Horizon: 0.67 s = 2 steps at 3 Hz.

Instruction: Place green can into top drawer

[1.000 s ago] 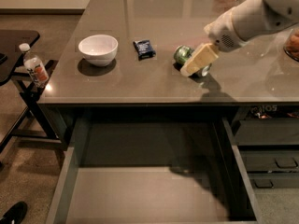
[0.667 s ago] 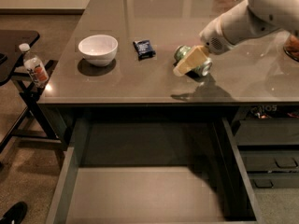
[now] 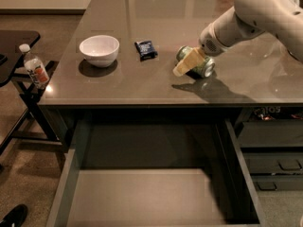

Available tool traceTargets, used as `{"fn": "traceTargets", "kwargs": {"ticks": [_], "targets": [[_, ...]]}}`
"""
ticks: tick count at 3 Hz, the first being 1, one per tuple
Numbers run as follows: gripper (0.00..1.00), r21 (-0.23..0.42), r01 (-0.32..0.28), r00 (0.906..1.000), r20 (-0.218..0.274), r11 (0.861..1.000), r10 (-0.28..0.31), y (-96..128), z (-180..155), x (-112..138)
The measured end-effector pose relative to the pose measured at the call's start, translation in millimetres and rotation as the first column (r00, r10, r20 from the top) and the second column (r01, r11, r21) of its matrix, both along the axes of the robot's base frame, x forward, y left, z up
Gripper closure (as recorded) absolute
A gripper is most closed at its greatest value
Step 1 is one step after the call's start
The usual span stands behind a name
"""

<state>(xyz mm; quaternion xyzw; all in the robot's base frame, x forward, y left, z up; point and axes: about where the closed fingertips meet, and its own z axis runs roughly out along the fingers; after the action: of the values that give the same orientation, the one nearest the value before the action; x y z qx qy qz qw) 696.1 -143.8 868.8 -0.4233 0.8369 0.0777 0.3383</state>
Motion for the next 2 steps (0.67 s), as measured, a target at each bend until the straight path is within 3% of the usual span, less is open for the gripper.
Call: {"fn": "traceTargets", "kwargs": {"ticks": [2], "targets": [[0.41, -0.001, 0.006, 1.0000, -0.003, 1.000, -0.006, -0.6, -1.1, 0.7]]}}
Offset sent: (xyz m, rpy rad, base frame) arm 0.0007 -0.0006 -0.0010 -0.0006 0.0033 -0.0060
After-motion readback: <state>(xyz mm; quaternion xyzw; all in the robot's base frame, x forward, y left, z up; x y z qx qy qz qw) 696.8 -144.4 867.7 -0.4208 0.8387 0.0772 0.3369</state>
